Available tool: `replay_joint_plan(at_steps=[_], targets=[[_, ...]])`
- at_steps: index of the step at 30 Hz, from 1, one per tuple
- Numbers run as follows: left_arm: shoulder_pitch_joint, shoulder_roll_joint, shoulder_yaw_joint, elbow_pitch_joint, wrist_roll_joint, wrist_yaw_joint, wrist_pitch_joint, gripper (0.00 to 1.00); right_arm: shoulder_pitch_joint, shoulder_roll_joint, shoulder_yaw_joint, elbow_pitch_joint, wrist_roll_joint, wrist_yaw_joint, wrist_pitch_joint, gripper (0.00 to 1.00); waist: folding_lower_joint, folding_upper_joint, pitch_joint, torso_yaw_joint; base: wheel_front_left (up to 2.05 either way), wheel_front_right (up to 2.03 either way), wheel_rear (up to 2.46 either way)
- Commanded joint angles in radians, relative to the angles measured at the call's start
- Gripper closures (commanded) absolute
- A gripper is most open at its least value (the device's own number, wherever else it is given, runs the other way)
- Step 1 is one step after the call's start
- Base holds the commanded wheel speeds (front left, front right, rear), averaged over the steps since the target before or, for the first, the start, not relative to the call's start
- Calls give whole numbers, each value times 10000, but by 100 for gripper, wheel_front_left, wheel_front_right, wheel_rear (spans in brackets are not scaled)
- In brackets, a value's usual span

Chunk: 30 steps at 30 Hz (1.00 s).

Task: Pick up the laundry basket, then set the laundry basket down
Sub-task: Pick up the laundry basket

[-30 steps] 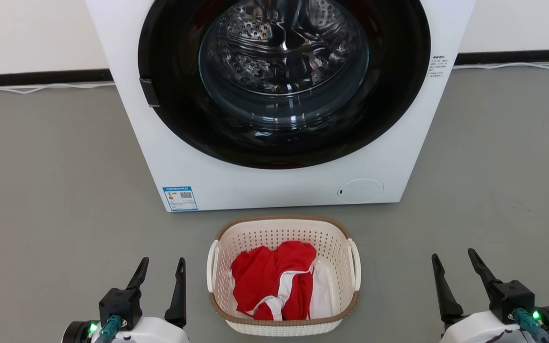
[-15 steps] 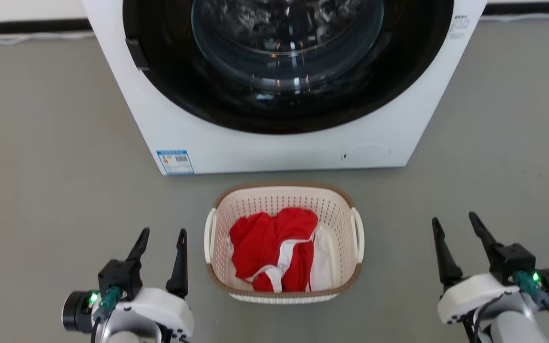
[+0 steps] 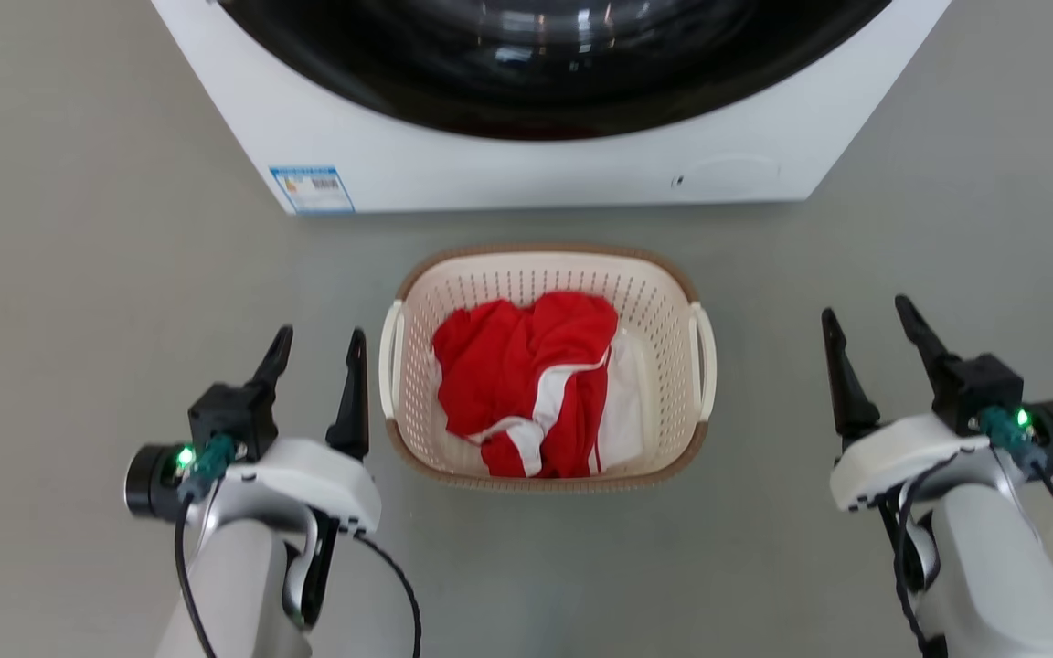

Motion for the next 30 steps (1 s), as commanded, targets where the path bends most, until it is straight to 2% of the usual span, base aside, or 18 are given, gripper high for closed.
replay_joint_plan(at_steps=[1, 13, 21, 30], targets=[[-397, 133, 211, -129, -72, -10, -63, 0, -288, -32, 211, -95, -28, 62, -138, 0, 0, 0, 459, 66, 0, 0, 0], [-2188, 133, -444, 1333, -485, 84, -63, 0, -1851, 50, 127, 1248, -281, 62, -138, 0, 0, 0, 2137, 305, 0, 0, 0], [-3262, 133, -1060, 2759, -979, 253, -63, 0, -2789, 81, 397, 2621, -432, 62, -138, 0, 0, 0, 2940, 402, 0, 0, 0], [-4197, 133, -1775, 3794, -1628, 384, -63, 0, -3607, 87, 513, 3513, -582, 62, -138, 0, 0, 0, 3689, 490, 0, 0, 0]])
